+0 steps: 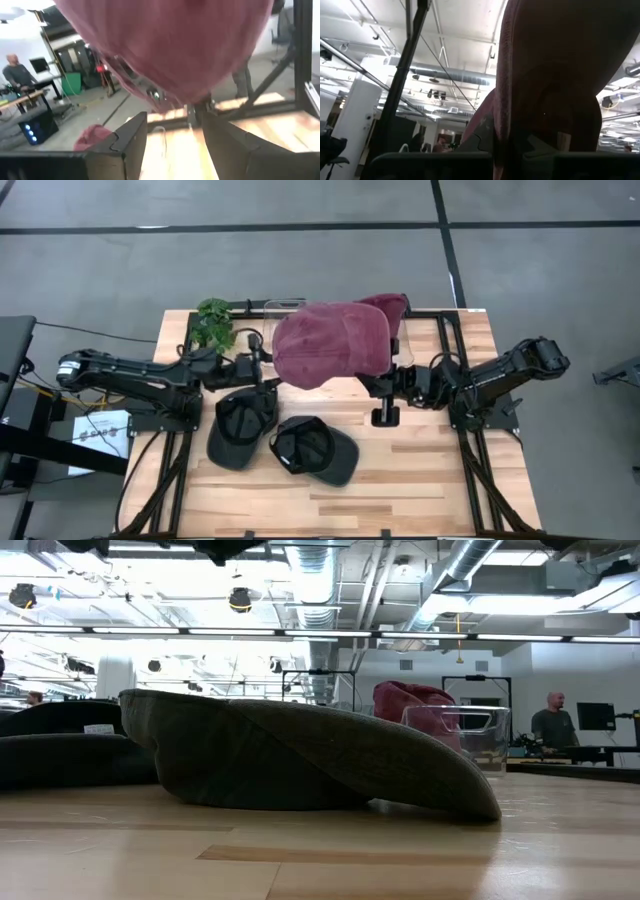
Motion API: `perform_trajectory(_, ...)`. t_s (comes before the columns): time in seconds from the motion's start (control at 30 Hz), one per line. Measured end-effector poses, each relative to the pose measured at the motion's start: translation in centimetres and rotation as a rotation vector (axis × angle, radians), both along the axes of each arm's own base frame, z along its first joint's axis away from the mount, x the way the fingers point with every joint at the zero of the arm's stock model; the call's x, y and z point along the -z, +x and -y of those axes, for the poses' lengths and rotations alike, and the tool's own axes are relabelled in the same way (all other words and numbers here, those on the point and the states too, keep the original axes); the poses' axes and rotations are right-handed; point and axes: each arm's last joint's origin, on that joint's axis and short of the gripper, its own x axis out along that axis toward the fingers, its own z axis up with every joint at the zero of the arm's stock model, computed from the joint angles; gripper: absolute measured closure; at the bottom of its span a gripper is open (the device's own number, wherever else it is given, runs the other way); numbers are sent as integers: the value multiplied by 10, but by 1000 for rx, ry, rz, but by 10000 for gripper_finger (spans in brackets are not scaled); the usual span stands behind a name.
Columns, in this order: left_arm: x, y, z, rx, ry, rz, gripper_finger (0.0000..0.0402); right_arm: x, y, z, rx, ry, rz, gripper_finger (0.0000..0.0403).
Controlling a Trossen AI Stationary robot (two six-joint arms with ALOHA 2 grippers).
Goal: Pick & Place hat
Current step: Put the red cap into the right transparent bin
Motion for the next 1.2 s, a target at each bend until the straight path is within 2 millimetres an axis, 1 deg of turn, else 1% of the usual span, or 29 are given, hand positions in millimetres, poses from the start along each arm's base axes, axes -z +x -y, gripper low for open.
perform_trajectory(0.1, 8, 5, -1, -36, 2, -56, 223, -2, -2, -3, 10, -4, 0, 403)
perform_trajectory(0.2, 14, 9, -3, -120, -18, -82, 233, -5, -5, -4, 11, -12, 9, 403)
perform_trajectory(0.3, 16, 11, -6, -174, -12, -89, 253, -5, -6, -7, 11, -21, 9, 403)
perform_trajectory(0.4, 16, 11, -10, -205, -2, -95, 291, -5, -7, -9, 3, -21, 10, 403)
perform_trajectory(0.53, 11, 8, -20, -363, -15, -41, 367, -4, -7, -10, -3, -24, 6, 403)
perform_trajectory(0.57, 8, 7, -22, -394, -22, -14, 383, -4, -7, -11, -5, -25, 6, 403)
perform_trajectory(0.6, 5, 6, -24, -415, -30, 16, 391, -4, -7, -12, -9, -25, 4, 403)
perform_trajectory(0.7, -6, 3, -30, -451, -62, 98, 395, -4, -7, -14, -23, -31, 5, 403)
perform_trajectory(0.83, -24, 5, -39, -502, -87, 156, 397, -4, -8, -17, -54, -51, 10, 403)
perform_trajectory(1.07, -40, 24, -51, -596, -105, 177, 397, -2, -6, -18, -81, -79, -12, 403)
perform_trajectory(1.2, -59, 36, -51, -576, -110, 216, 397, 3, -2, -16, -70, -91, -78, 403)
